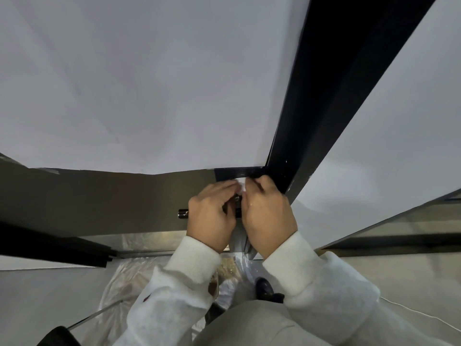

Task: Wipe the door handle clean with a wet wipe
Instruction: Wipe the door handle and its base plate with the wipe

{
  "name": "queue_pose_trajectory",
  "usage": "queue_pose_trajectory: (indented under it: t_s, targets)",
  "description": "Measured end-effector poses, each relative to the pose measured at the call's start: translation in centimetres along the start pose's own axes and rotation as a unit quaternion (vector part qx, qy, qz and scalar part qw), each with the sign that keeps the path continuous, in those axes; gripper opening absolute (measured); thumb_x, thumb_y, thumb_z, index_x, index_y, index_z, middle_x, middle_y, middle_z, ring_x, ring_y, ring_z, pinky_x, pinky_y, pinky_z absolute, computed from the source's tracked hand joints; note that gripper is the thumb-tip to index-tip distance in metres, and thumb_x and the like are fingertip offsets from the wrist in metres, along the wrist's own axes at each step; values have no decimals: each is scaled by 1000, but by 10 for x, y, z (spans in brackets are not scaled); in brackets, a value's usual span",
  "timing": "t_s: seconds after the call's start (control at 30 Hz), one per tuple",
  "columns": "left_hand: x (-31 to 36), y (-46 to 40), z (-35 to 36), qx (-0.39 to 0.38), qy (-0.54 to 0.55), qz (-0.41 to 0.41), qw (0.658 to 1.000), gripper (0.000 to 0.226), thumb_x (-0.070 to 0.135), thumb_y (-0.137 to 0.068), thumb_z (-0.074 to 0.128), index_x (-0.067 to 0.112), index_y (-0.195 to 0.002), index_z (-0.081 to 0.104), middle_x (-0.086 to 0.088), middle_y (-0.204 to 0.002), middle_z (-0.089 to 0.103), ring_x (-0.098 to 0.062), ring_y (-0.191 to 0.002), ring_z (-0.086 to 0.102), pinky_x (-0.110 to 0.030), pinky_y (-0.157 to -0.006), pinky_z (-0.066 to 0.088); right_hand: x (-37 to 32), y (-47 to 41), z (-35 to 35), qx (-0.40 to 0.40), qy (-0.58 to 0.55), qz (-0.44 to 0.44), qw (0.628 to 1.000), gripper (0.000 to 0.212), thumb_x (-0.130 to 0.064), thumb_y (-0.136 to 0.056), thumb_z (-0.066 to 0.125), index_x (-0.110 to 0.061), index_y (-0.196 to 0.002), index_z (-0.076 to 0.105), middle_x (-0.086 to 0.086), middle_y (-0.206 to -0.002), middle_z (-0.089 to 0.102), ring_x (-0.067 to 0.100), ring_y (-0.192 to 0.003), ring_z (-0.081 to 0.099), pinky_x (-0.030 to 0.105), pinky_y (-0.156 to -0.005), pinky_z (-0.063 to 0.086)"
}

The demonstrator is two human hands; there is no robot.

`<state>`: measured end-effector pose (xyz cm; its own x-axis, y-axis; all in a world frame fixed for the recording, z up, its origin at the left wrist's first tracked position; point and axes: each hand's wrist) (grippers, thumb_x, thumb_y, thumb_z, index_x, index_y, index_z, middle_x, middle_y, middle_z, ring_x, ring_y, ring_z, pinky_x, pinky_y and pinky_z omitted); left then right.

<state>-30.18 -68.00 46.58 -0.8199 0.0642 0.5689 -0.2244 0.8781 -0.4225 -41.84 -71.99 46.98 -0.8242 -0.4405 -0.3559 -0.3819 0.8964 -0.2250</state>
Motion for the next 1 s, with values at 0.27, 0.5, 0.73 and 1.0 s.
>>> queue_pose_trajectory:
  t_s: [0.27, 0.5, 0.73, 1.0]
  targets:
    - [-18, 14, -18, -36, -55, -84, 994, 25, 23, -89, 56, 21, -105, 76, 2, -86, 77, -20, -71, 71, -33, -69, 58, 3, -2, -12, -55, 3, -20, 998, 20, -5, -88, 62, -7, -108, 62, 16, -92, 62, 40, -72, 65, 41, -62, 54]
    - [-9, 11, -22, -94, -60, -121, 986, 36, 42, -89, 45, 29, -106, 75, 8, -85, 77, -14, -74, 71, -36, -74, 58, 37, 43, 7, -69, -215, 39, 973, 39, -15, -92, 59, -26, -129, 54, 2, -77, 68, 22, -65, 62, 32, -60, 57]
    - [-3, 16, -23, -152, -84, -88, 981, 34, 49, -93, 42, 32, -95, 72, 9, -83, 75, -17, -74, 69, -45, -82, 52, 23, 35, 21, -206, -618, 371, 662, 23, 4, -96, 51, -16, -104, 59, 11, -64, 58, 19, -52, 54, 30, -48, 45]
    - [-13, 16, -32, -196, -54, -45, 978, 32, 44, -92, 43, 35, -109, 69, 10, -97, 76, -19, -85, 70, -44, -85, 53, 3, 15, 66, -95, -800, 441, 396, 32, 10, -100, 37, -3, -96, 66, 12, -79, 71, 19, -67, 68, 29, -66, 57]
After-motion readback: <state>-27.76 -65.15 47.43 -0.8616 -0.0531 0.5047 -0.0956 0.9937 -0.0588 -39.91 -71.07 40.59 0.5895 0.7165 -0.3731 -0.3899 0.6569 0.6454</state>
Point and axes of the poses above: each hand's wrist, its own y-axis away from the middle knuckle, its own z-axis out of the palm, x = y × z
